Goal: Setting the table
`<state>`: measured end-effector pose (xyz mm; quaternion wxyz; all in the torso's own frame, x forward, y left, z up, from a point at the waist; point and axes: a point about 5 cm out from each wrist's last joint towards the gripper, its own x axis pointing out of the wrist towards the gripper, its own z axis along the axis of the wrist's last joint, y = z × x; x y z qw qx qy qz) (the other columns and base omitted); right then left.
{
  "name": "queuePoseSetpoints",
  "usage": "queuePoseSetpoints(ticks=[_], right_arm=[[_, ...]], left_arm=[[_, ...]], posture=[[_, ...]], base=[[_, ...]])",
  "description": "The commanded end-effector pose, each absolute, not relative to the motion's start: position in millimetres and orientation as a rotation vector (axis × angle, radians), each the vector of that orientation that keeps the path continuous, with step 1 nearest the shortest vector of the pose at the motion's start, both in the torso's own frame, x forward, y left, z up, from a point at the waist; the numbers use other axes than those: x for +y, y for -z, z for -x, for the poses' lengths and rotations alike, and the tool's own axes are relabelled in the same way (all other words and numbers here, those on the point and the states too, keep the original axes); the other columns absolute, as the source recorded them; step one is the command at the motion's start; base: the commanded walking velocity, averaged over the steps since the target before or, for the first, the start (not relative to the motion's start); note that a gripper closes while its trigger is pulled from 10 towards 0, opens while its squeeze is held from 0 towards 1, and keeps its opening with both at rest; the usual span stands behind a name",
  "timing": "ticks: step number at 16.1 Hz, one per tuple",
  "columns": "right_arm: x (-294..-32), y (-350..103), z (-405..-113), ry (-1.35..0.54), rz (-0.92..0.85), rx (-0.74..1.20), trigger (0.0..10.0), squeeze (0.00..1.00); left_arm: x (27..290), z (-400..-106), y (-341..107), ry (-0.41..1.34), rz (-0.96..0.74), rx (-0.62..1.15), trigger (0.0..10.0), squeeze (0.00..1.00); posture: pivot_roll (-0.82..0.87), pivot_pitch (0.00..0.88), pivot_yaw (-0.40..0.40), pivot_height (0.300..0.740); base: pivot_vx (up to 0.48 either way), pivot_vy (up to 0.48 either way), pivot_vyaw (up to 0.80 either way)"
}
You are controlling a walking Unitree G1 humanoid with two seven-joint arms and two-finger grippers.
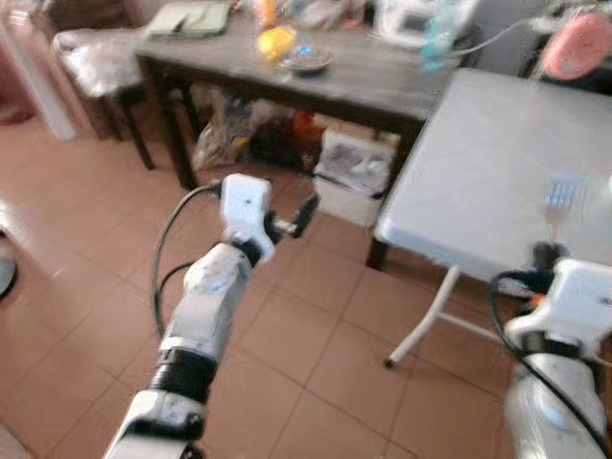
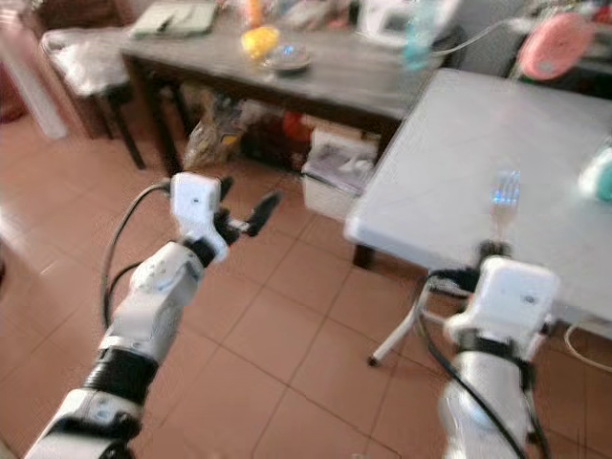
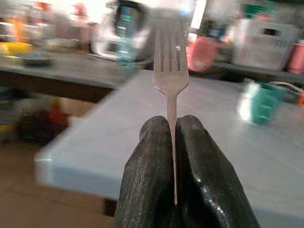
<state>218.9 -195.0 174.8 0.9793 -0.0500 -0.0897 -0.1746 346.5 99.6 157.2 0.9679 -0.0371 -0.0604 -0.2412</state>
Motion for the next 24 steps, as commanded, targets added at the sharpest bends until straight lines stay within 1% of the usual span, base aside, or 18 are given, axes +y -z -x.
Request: queuePoseSetpoints(ticks=[1,4,9,21,22,24], right_arm=[[-200.1,-180.1,-216.9,0.368,0.116,-0.204,10.0,0.00],[-200.4,-179.8,-217.1,0.371,0.117,-0.204,10.0,0.00],[-199.6,-179.0,-217.5,0.376,0.115,-0.203,10.0,0.00],[-199.2,-178.4,-220.0,0.370,0.119,-0.202,10.0,0.00],[-199.1,-178.4,-220.4,0.368,0.119,-0.202,10.0,0.00],[-198.9,-178.3,-220.9,0.367,0.118,-0.204,10.0,0.00]], left_arm=[[90.0,-342.8,-162.0,0.540,0.100,-0.146,10.0,0.00],[87.6,-341.2,-162.0,0.560,0.101,-0.153,10.0,0.00],[82.6,-340.8,-164.6,0.593,0.107,-0.162,10.0,0.00],[80.4,-338.6,-162.0,0.614,0.107,-0.153,10.0,0.00],[81.9,-340.6,-158.5,0.580,0.122,-0.121,10.0,0.00],[82.9,-341.6,-156.1,0.562,0.080,-0.119,10.0,0.00]], posture=[[0.00,0.103,0.008,0.740],[0.01,0.100,0.013,0.740],[0.00,0.102,0.017,0.740],[0.01,0.097,0.013,0.740],[0.01,0.095,0.013,0.740],[0.01,0.091,0.013,0.740]], base=[[0.000,0.000,0.00],[0.180,0.000,0.00],[0.363,0.000,0.00],[0.458,0.000,0.00],[0.000,0.000,0.00],[0.000,0.000,0.00]])
